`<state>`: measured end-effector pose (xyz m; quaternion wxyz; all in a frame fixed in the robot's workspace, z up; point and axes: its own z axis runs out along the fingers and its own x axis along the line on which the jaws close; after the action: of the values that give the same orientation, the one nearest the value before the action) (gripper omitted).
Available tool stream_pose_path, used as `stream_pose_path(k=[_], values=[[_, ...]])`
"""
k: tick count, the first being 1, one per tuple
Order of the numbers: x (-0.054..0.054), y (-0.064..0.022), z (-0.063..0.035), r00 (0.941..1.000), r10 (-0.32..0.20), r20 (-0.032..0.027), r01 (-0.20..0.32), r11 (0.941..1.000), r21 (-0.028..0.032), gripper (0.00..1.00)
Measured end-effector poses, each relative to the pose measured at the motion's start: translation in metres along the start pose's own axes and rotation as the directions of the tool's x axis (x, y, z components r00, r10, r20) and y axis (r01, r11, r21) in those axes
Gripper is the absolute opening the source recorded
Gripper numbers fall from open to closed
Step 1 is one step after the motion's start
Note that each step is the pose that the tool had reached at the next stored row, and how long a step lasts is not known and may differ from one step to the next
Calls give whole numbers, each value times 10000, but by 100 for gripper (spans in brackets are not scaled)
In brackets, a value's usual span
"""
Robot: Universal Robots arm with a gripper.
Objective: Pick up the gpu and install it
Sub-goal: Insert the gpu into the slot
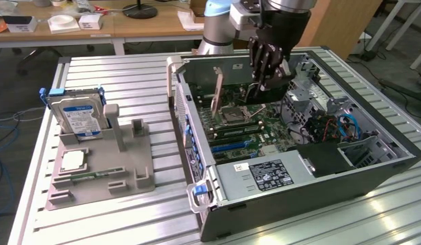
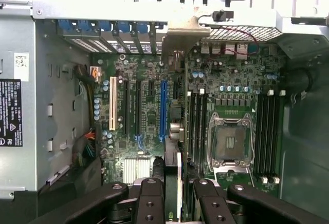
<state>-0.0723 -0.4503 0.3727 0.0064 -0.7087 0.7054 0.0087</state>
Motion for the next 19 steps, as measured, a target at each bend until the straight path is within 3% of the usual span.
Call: stream_pose_path(k=[19], values=[[5,66,238,9997,226,-19,-226,9997,-5,27]])
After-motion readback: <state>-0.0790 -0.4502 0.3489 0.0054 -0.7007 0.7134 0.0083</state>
